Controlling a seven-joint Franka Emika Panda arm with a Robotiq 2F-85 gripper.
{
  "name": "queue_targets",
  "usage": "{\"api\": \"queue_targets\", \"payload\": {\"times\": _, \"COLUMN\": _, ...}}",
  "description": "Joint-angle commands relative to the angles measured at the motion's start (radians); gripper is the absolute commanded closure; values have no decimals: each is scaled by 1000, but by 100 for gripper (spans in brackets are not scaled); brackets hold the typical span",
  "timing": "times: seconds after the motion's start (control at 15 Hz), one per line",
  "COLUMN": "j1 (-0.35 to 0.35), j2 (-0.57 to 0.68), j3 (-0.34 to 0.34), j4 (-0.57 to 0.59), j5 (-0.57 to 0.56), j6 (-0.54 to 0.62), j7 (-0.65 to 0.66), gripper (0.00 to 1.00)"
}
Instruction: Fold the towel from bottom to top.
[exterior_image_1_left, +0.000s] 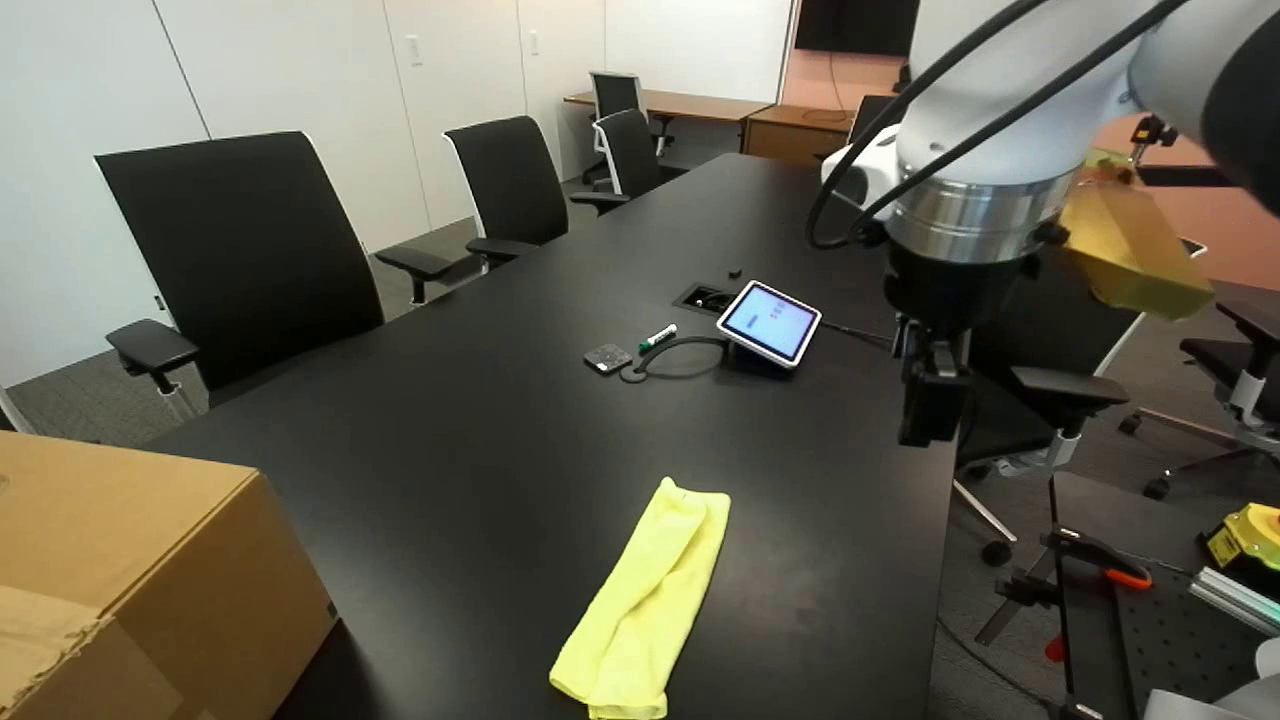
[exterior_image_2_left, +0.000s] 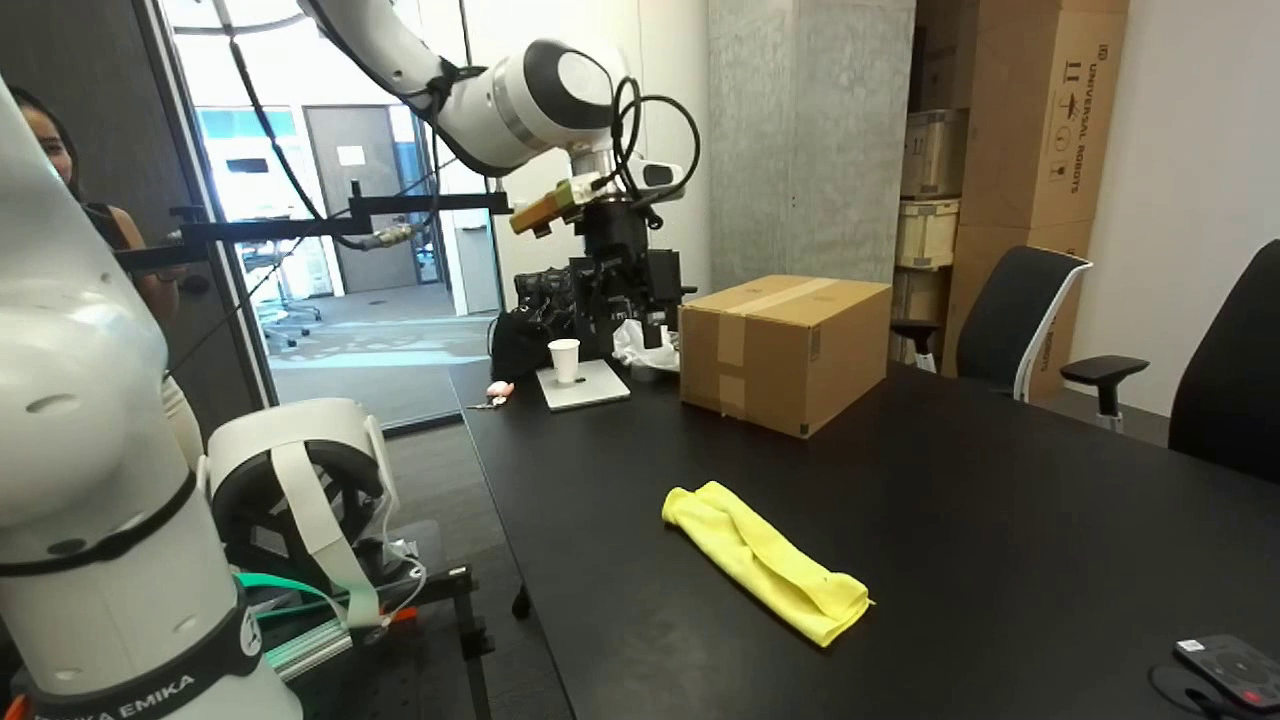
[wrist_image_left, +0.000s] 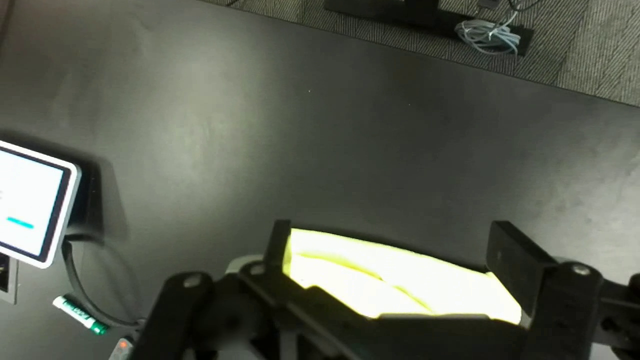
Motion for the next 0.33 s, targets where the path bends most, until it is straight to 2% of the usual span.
{"api": "queue_targets", "payload": {"times": 0.0, "j1": -42, "j2": -29, "j3": 39, "j4": -11, "j5": 8, "j6": 1, "j7": -6, "gripper": 0}}
{"api": "queue_targets", "payload": {"times": 0.27, "j1": -51, "j2": -83, "j3": 42, "j4": -43, "j5": 11, "j6": 3, "j7": -8, "gripper": 0}}
